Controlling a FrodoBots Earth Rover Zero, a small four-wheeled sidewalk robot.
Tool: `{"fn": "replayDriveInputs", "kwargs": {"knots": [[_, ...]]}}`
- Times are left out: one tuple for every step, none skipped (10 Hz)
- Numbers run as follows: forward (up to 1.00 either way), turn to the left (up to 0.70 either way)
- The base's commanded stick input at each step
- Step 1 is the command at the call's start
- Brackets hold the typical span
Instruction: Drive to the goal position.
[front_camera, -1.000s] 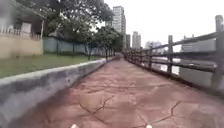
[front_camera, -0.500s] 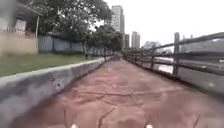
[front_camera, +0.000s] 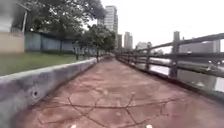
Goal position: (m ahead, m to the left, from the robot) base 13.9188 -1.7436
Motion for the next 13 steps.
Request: {"fn": "replayDriveInputs", "kwargs": {"knots": [[0.85,0.02],[0.85,0.02],[0.85,0.02],[0.85,0.02],[0.85,0.02],[0.85,0.02],[0.85,0.02],[0.85,0.02],[0.85,0.02],[0.85,0.02],[0.85,0.02],[0.85,0.02],[0.85,0.02]]}}
